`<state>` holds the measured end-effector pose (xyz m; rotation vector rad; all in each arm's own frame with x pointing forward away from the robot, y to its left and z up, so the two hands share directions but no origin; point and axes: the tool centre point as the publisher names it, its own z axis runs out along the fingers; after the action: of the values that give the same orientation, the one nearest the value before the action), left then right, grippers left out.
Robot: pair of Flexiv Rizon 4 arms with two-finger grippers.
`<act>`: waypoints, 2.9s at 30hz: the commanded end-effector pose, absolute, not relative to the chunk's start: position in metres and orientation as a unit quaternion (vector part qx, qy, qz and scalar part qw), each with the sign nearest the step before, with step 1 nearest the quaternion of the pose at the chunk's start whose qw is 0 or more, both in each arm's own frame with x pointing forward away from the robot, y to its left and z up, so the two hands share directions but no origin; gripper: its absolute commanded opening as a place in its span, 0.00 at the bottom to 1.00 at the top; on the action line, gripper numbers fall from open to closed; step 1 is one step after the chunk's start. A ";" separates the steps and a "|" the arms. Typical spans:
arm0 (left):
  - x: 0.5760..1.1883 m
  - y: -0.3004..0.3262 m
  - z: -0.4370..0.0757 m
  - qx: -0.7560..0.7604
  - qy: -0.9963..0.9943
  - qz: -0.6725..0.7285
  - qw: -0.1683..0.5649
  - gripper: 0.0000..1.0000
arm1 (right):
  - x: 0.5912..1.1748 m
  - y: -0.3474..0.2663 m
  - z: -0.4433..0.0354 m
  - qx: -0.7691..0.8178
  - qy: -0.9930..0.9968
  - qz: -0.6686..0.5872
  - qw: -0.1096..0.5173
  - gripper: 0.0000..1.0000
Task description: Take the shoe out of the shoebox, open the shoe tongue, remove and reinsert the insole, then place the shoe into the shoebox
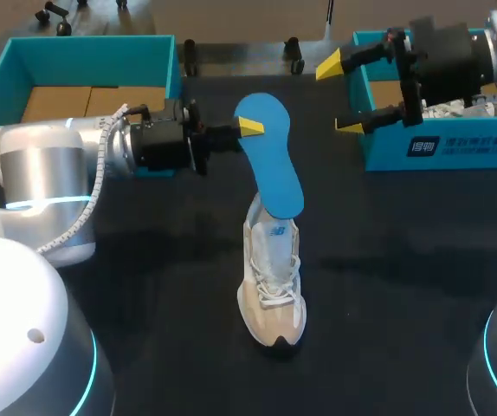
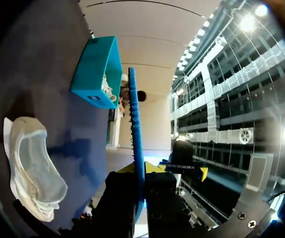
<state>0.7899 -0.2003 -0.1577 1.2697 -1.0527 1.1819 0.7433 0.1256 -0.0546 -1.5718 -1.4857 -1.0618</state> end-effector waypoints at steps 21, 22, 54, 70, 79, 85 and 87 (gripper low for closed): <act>0.806 -0.222 -0.167 0.491 -0.503 0.450 0.551 0.00 | 0.748 0.140 -0.017 -0.705 -0.632 -0.204 0.248 1.00; 0.805 -0.223 -0.167 0.491 -0.504 0.450 0.549 0.00 | 0.748 0.140 -0.017 -0.705 -0.632 -0.204 0.248 1.00; 0.791 -0.226 -0.176 0.489 -0.505 0.458 0.545 0.00 | 0.761 0.152 -0.048 -0.674 -0.713 -0.166 0.103 1.00; 0.791 -0.226 -0.176 0.489 -0.505 0.458 0.545 0.00 | 0.759 0.178 -0.062 -0.649 -0.750 -0.126 -0.020 1.00; 0.791 -0.226 -0.176 0.489 -0.505 0.458 0.545 0.00 | 0.758 0.194 -0.083 -0.644 -0.758 -0.106 -0.016 1.00; 0.791 -0.226 -0.176 0.489 -0.505 0.458 0.545 0.00 | 0.758 0.194 -0.083 -0.644 -0.758 -0.106 -0.016 1.00; 0.791 -0.226 -0.176 0.489 -0.505 0.458 0.545 0.00 | 0.758 0.194 -0.083 -0.644 -0.758 -0.106 -0.016 1.00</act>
<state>0.7929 -0.2258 -0.1763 1.1556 -1.1971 1.0852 0.7574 0.1940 -0.0834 -2.0420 -2.4050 -0.3394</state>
